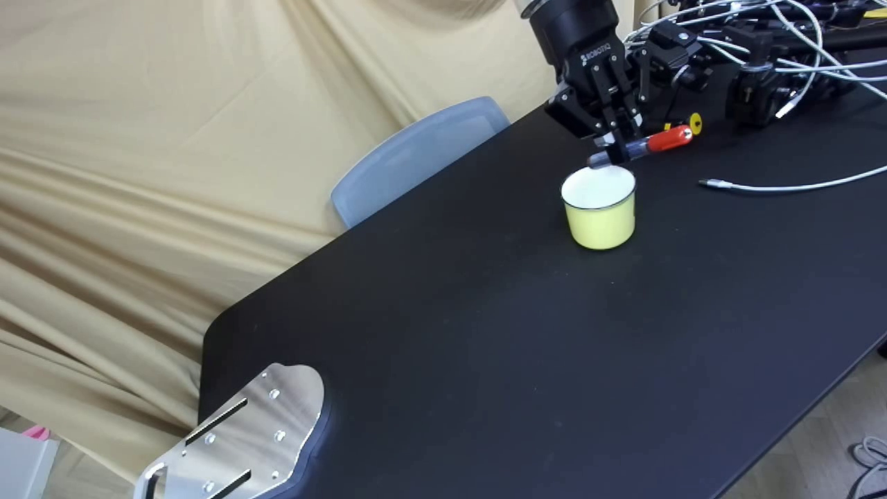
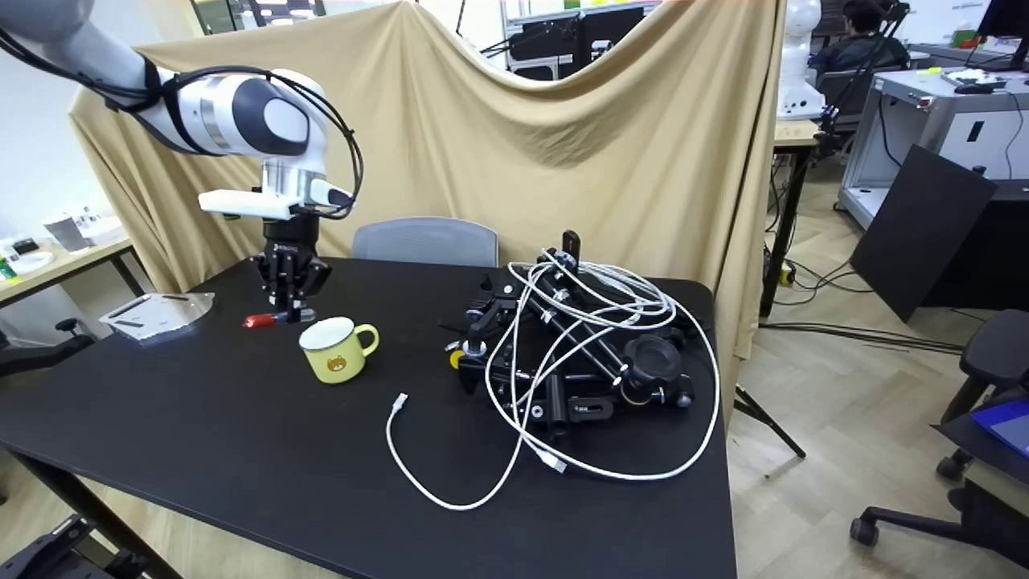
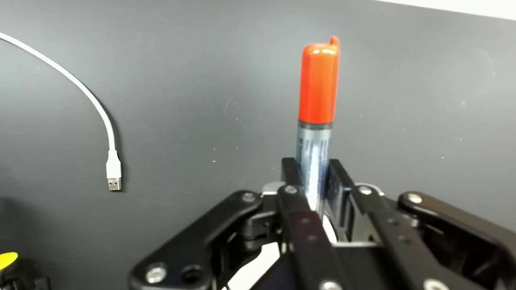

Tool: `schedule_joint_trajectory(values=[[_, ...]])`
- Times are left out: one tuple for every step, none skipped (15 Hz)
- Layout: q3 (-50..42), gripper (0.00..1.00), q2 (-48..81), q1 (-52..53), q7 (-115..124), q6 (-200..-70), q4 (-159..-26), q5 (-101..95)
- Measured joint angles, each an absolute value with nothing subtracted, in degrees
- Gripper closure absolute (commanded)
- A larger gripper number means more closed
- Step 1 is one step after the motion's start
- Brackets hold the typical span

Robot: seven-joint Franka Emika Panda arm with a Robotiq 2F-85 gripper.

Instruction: Put the marker in the yellow mug, remove the marker from the mug

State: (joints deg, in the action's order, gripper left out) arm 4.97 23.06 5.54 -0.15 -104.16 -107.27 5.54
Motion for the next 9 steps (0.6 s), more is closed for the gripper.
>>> schedule_joint_trajectory(values=[[4.97, 0.95, 24.17, 5.52, -0.18, -103.25, -106.17, 5.76], [4.97, 0.95, 25.22, 5.5, -0.18, -102.56, -105.19, 5.83], [4.96, 0.95, 26.21, 5.48, -0.18, -102.11, -104.3, 5.85], [4.94, 0.95, 27.05, 5.46, -0.21, -101.67, -103.53, 5.85], [4.91, 0.95, 27.82, 5.43, -0.28, -101.4, -102.86, 5.85], [4.88, 0.95, 28.5, 5.38, -0.41, -101.36, -102.39, 5.85], [4.87, 0.95, 29.15, 5.27, -0.62, -101.35, -101.94, 5.85], [4.85, 0.95, 29.75, 5.16, -0.9, -101.35, -101.58, 5.85], [4.84, 0.95, 30.34, 5.02, -1.21, -101.35, -101.27, 5.87]])
